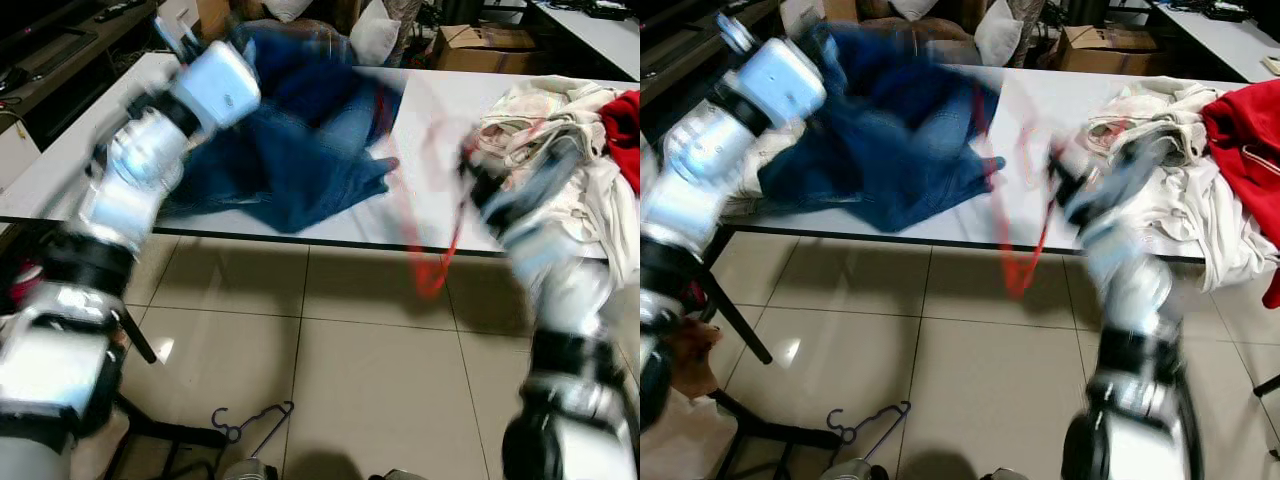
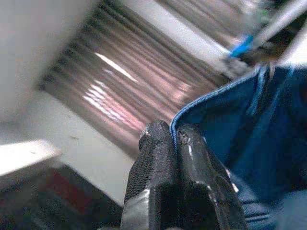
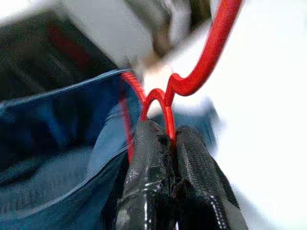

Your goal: Hang hanger

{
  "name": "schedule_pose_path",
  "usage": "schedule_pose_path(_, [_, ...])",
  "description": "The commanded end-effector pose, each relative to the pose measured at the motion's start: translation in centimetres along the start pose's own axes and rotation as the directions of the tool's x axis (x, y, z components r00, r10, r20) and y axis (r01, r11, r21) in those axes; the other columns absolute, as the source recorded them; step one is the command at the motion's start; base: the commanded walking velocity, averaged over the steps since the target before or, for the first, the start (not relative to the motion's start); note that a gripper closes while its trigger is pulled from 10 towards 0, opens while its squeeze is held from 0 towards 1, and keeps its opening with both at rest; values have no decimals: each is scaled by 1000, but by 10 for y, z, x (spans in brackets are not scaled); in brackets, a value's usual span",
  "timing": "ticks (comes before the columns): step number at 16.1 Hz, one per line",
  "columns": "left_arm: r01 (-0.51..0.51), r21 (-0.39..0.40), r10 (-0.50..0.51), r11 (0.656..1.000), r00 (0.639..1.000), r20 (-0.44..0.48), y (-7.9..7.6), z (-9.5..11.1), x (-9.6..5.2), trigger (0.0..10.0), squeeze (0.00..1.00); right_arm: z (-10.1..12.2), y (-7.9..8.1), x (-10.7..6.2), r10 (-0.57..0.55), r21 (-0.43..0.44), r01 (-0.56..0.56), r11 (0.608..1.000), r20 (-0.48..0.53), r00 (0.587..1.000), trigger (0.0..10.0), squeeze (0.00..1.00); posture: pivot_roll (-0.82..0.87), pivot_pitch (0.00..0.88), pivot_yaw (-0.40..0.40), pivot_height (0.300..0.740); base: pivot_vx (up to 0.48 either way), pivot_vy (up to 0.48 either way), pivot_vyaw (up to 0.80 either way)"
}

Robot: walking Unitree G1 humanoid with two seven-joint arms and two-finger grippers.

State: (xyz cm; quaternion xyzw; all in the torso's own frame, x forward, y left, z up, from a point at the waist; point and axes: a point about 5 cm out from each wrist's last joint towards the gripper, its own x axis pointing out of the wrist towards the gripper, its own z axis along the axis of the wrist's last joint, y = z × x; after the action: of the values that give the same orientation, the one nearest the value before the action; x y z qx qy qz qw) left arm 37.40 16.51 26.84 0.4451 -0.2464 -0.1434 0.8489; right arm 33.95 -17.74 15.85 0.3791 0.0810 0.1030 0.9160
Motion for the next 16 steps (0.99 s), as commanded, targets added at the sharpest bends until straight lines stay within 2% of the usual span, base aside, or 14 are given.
schedule_pose_path(1, [49,-25,-49,998,999,6,-10,2,-1,0,0,-7,7,1,15,-22,-16,1000,-42,999,10000,0,-92,0,-4,740,0,0,0])
schedule_pose_path(2, [65,-39,-65,997,998,11,-15,3,-2,0,0,-13,9,0,31,-5,-31,1000,-61,998,10000,0,-91,0,-4,740,0,0,0])
schedule_pose_path(3, [118,-86,-115,989,993,41,-29,10,-4,0,0,-28,17,0,94,65,-86,994,-115,989,10000,0,-87,0,-5,740,0,0,0])
schedule_pose_path(8, [163,-103,-153,981,983,101,-33,24,-5,0,0,-38,27,2,157,103,-139,985,-191,969,10000,0,-71,0,-15,740,0,0,0])
schedule_pose_path(10, [200,-126,-185,972,975,122,-31,29,-11,0,0,-35,26,8,137,108,-121,987,-156,978,10000,0,-63,0,-17,740,0,0,0])
schedule_pose_path(11, [241,-131,-227,961,967,117,-33,28,-17,0,0,-28,25,12,125,146,-111,983,-86,988,10000,0,-55,0,-17,740,0,0,0])
schedule_pose_path(13, [341,-163,-339,926,940,41,-43,16,-35,0,0,-7,23,20,102,346,-119,931,67,993,10000,0,-44,0,-18,740,0,0,0])
schedule_pose_path(14, [362,-208,-366,909,930,18,-48,12,-43,0,0,-2,23,23,97,403,-131,906,104,990,10000,0,-34,0,-19,740,0,0,0])
schedule_pose_path(16, [462,-348,-488,816,873,15,-75,14,-60,0,0,-3,28,35,76,487,-140,862,150,986,10000,0,-11,0,-21,740,0,0,0])
